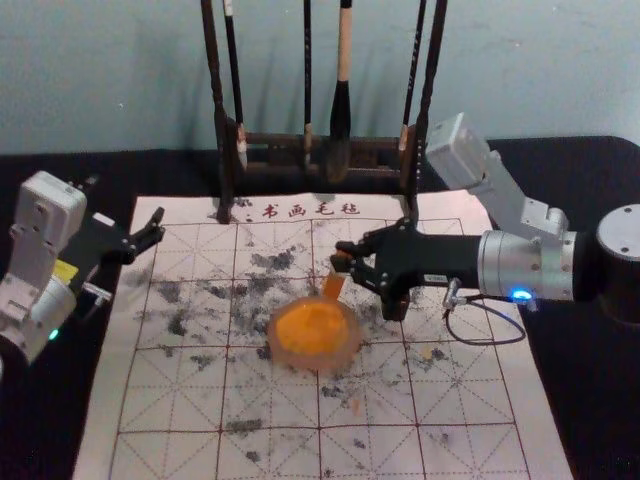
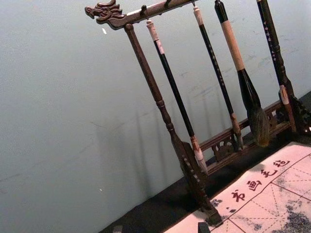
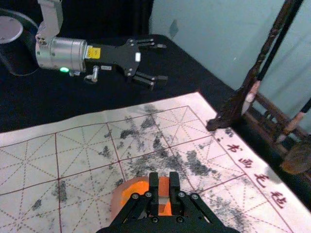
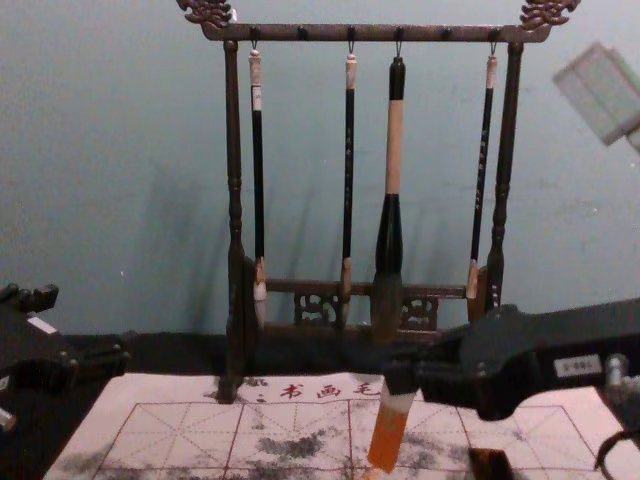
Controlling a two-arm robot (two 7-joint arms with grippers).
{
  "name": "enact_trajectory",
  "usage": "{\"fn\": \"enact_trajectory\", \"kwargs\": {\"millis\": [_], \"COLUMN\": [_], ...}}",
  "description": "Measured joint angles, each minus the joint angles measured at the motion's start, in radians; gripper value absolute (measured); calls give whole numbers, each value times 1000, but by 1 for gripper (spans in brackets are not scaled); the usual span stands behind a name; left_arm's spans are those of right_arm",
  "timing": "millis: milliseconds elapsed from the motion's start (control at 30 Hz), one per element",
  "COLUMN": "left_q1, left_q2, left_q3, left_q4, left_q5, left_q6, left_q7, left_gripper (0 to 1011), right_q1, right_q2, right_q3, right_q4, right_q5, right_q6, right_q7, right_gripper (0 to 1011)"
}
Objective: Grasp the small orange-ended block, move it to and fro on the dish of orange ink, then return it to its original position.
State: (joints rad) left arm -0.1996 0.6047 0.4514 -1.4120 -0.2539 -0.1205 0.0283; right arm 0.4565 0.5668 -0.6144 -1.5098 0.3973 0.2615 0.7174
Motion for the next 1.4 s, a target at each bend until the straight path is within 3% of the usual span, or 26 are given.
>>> {"fn": "enact_trajectory", "kwargs": {"millis": [633, 1100, 1400], "left_q1": [0, 0, 0], "left_q2": [0, 0, 0], "left_q3": [0, 0, 0], "left_q4": [0, 0, 0], "left_q5": [0, 0, 0], "left_q6": [0, 0, 0], "left_q7": [0, 0, 0], "left_gripper": [1001, 1001, 1001], "right_q1": [85, 138, 148], "right_q2": [-35, -84, -90], "right_q3": [-106, -139, -146], "right_q4": [89, 167, 181], "right_q5": [-2, -11, -15], "right_q6": [48, 56, 59], "right_q7": [24, 8, 8], "right_gripper": [127, 127, 127]}}
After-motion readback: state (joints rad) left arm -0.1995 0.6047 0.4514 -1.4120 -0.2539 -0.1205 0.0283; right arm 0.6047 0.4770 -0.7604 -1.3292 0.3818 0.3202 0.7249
